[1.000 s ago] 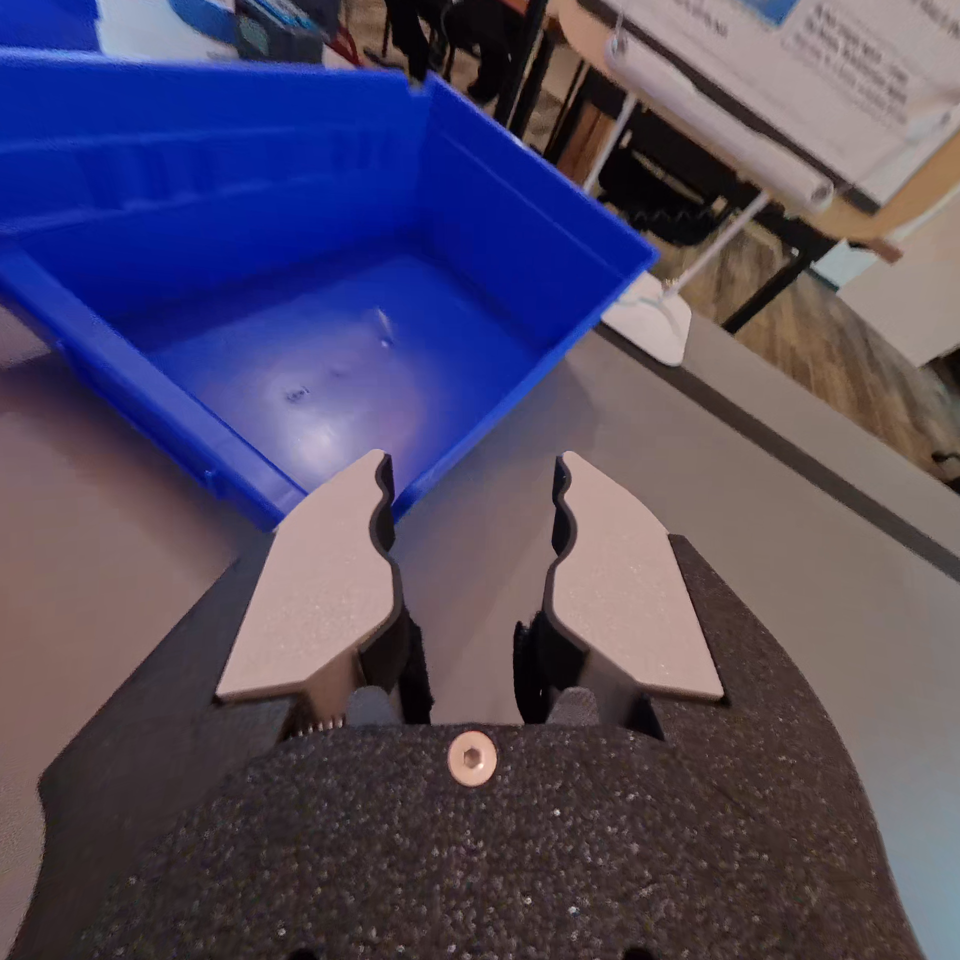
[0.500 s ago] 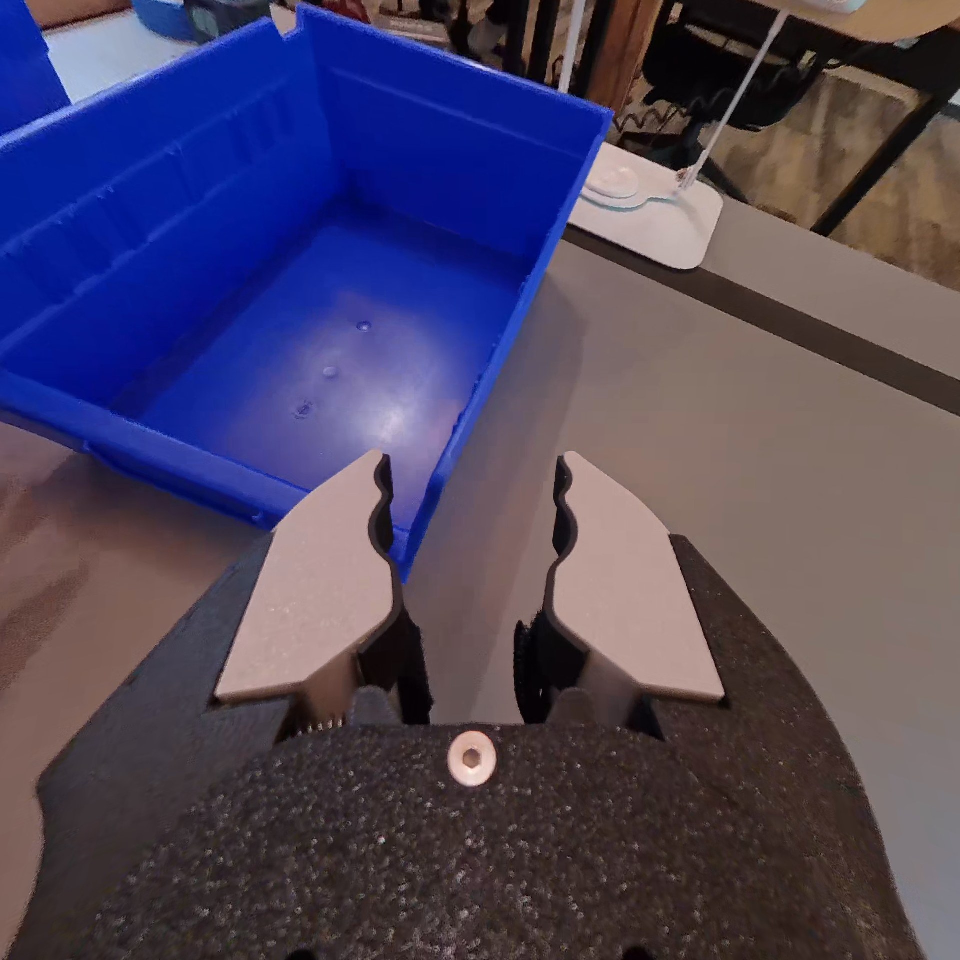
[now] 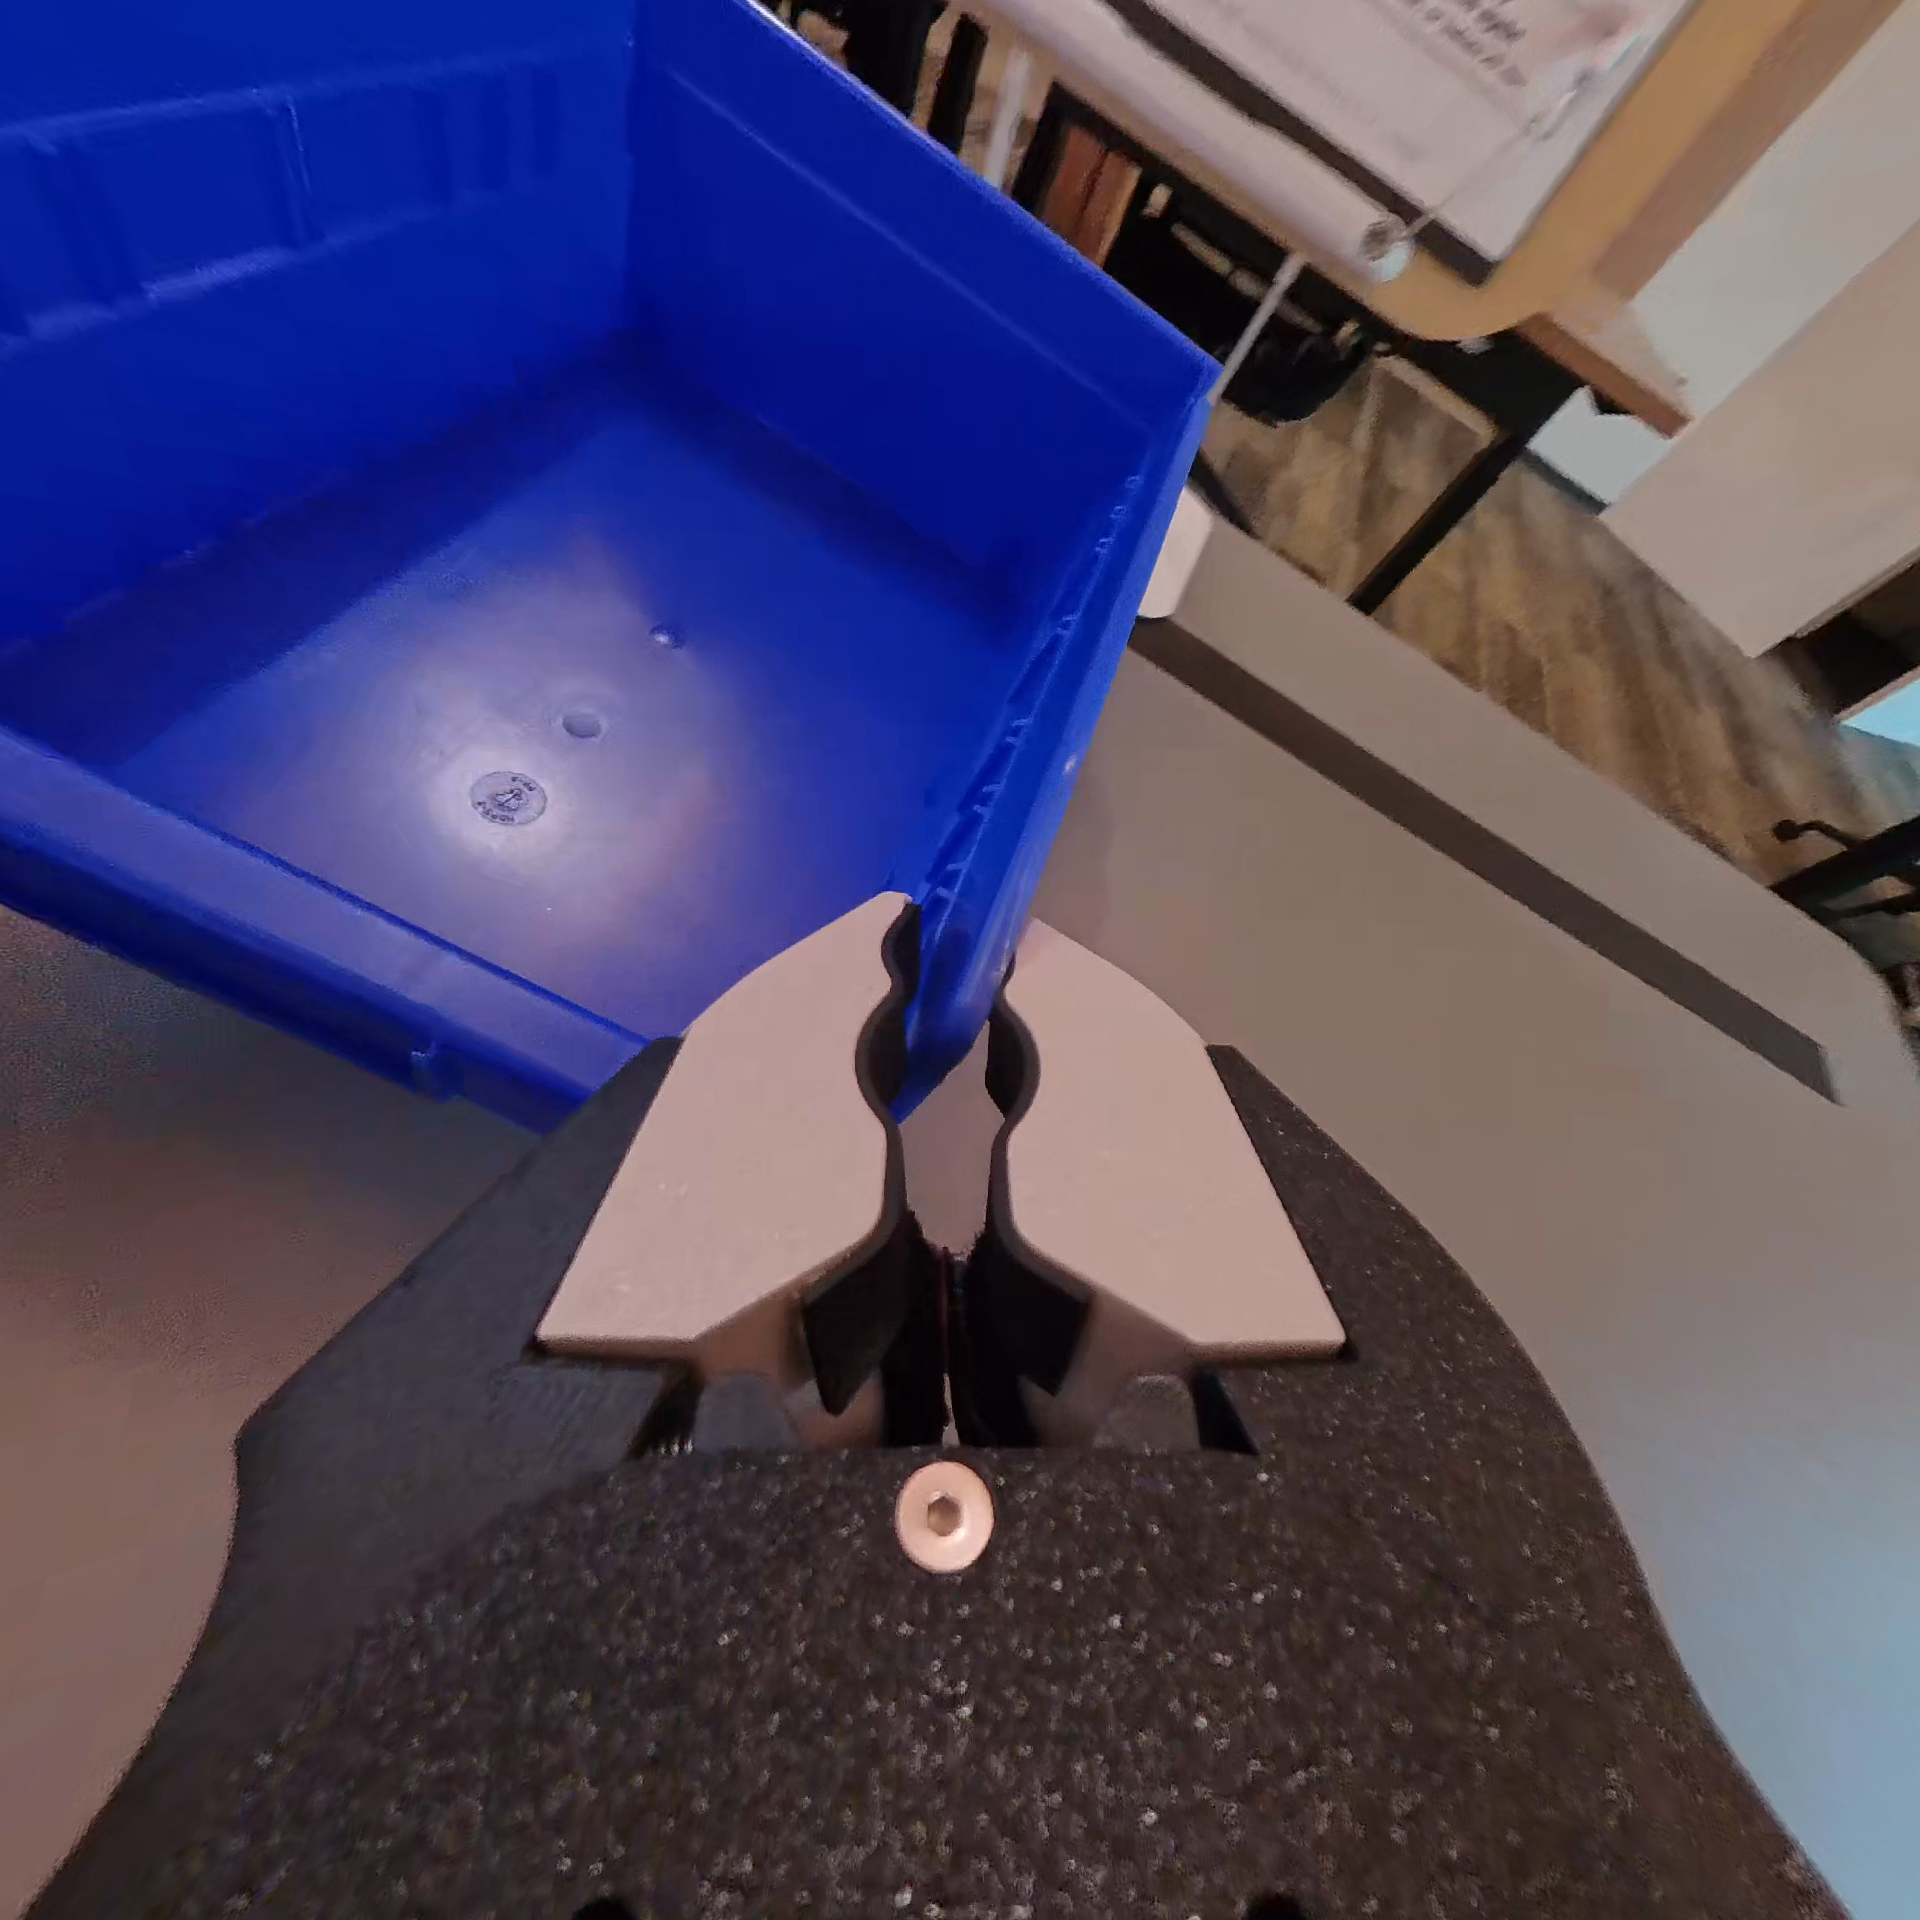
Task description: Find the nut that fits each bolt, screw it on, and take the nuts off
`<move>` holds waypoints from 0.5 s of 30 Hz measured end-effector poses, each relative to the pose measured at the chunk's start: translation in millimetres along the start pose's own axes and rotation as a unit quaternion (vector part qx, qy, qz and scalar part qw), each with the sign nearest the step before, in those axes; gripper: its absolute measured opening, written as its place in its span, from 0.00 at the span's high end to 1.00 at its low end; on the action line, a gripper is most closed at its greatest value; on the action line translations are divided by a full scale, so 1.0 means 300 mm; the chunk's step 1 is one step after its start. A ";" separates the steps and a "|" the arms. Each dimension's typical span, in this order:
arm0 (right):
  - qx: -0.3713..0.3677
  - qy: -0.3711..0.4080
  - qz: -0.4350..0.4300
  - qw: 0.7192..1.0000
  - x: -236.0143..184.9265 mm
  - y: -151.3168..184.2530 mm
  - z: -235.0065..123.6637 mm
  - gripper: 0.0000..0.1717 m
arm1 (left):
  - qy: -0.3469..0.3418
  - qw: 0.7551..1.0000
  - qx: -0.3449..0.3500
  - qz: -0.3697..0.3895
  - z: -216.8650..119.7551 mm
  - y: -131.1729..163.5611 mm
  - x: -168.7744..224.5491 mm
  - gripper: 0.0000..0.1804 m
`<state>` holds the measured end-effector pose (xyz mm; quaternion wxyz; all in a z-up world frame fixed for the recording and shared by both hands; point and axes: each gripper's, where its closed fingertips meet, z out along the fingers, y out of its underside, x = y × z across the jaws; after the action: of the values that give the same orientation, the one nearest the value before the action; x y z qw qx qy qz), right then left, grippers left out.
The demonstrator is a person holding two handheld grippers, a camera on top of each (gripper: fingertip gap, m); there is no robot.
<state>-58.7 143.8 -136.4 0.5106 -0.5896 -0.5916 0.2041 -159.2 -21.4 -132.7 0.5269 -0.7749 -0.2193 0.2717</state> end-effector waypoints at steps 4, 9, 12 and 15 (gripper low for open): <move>0.013 0.034 0.005 0.999 0.159 0.063 -0.102 0.94 | 0.032 0.999 0.035 0.018 0.008 -0.083 0.176 0.95; -0.008 0.074 0.010 0.997 0.364 0.202 -0.207 0.94 | 0.083 0.995 0.044 0.037 0.054 -0.139 0.432 0.94; -0.023 0.094 0.017 0.995 0.464 0.290 -0.263 0.94 | 0.113 0.991 0.046 0.049 0.078 -0.168 0.569 0.94; -0.032 0.113 0.023 0.993 0.552 0.368 -0.311 0.94 | 0.138 0.987 0.048 0.066 0.093 -0.179 0.694 0.93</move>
<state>110.0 284.5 -132.4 0.5504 -0.6381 -0.5228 0.1287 -22.9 147.3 -130.3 0.5697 -0.7914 -0.0801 0.2065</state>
